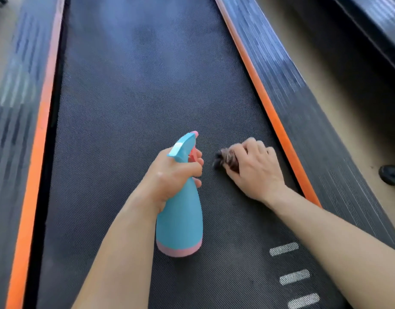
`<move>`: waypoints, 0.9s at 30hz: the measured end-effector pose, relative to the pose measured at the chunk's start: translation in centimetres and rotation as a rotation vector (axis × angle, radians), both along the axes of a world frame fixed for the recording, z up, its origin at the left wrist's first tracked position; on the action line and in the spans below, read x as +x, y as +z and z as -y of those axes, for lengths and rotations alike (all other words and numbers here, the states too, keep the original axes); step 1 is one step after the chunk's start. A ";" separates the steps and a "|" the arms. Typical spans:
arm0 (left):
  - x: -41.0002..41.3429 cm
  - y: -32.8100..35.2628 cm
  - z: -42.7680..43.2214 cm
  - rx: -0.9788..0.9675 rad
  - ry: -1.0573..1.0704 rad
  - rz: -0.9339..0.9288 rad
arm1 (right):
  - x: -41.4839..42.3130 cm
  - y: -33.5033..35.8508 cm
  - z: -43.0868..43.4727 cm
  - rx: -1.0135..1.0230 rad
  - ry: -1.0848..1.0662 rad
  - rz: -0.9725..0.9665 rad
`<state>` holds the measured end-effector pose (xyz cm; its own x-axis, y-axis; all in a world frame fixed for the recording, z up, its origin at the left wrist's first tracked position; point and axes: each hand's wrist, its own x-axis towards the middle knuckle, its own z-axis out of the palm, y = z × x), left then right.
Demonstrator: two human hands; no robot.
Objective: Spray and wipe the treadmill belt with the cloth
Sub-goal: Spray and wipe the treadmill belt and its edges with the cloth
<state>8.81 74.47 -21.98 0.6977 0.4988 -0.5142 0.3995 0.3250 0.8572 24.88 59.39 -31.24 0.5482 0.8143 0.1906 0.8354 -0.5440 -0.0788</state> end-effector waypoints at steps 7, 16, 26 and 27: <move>-0.4 0.3 0.0 0.012 0.001 -0.039 | 2.1 0.3 -5.9 -0.037 -0.245 -0.046; 0.0 0.0 -0.1 0.051 -0.050 -0.081 | -0.9 -0.6 -1.9 0.043 -0.090 -0.006; 0.3 0.4 0.4 0.019 -0.050 -0.052 | -4.7 -0.4 1.5 0.031 -0.021 -0.022; 0.3 0.5 0.4 0.023 -0.053 -0.058 | -4.3 -0.4 2.0 0.026 0.021 -0.033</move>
